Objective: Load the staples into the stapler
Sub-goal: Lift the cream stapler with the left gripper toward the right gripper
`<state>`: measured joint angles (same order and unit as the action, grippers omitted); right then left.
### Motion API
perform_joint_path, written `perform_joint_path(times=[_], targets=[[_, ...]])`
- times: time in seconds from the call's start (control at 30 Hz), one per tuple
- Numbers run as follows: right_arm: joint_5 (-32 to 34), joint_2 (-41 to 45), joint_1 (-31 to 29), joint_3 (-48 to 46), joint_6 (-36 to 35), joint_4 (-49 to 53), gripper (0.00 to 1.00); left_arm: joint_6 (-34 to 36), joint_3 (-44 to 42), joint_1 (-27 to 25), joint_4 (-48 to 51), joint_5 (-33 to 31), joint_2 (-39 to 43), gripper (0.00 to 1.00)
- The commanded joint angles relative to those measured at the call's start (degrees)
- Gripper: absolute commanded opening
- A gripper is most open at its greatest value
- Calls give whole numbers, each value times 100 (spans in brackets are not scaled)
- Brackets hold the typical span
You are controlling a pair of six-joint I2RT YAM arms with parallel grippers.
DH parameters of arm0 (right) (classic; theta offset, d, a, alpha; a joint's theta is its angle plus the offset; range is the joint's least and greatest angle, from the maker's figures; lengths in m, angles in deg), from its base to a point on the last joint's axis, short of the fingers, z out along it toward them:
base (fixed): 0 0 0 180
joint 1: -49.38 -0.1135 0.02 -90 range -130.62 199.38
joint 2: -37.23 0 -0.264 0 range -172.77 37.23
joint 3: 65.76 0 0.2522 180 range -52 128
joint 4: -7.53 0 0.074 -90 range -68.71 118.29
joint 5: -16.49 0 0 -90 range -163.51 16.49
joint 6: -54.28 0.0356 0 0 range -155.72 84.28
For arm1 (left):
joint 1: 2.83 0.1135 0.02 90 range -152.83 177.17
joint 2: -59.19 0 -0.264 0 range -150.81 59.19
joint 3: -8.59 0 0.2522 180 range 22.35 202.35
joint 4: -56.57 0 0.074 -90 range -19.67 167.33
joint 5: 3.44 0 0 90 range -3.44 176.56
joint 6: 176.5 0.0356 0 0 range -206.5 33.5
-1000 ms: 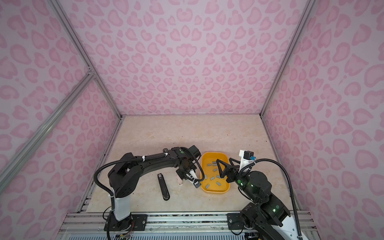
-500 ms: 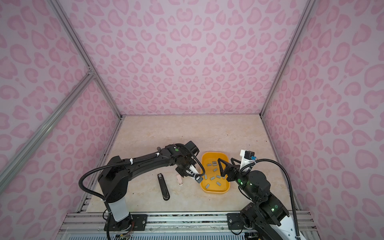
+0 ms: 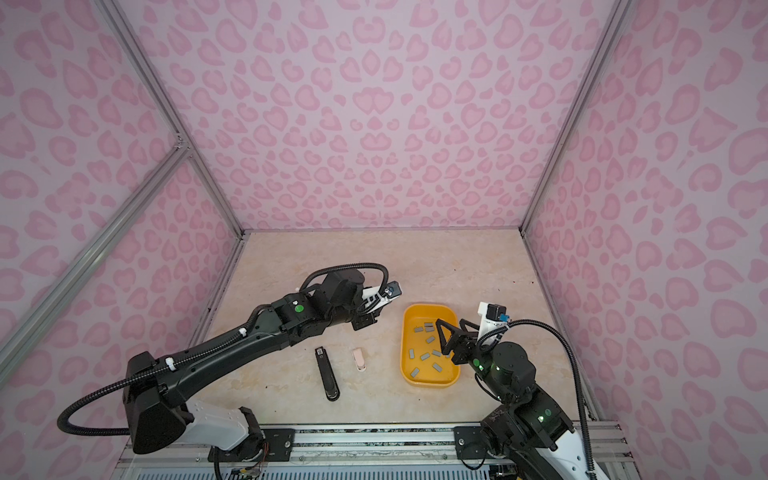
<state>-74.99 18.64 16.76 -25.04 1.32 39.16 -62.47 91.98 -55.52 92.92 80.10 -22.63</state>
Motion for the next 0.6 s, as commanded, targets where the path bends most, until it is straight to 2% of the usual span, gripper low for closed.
perform_joint_path(times=[0.0,0.13,0.23,0.3,0.43,0.57], targets=[[-216,-319,-1,-110,114,-405,77,-1327,-530,-5,-603,-233,174,3],[-539,-1027,-41,-34,103,-839,73,-1438,-1251,-5,-1048,-79,293,3],[-203,-1347,-222,156,-49,-834,72,-1221,-2480,6,-2494,-276,676,3],[-56,-1534,-319,194,-70,-930,72,-1286,-2563,21,-2571,-369,777,3],[-136,-2152,-617,322,-58,-1546,68,-1244,-2557,22,-2699,-67,775,3],[328,-2762,-1126,914,-410,-1389,65,-1272,-2572,30,-2874,63,751,3]])
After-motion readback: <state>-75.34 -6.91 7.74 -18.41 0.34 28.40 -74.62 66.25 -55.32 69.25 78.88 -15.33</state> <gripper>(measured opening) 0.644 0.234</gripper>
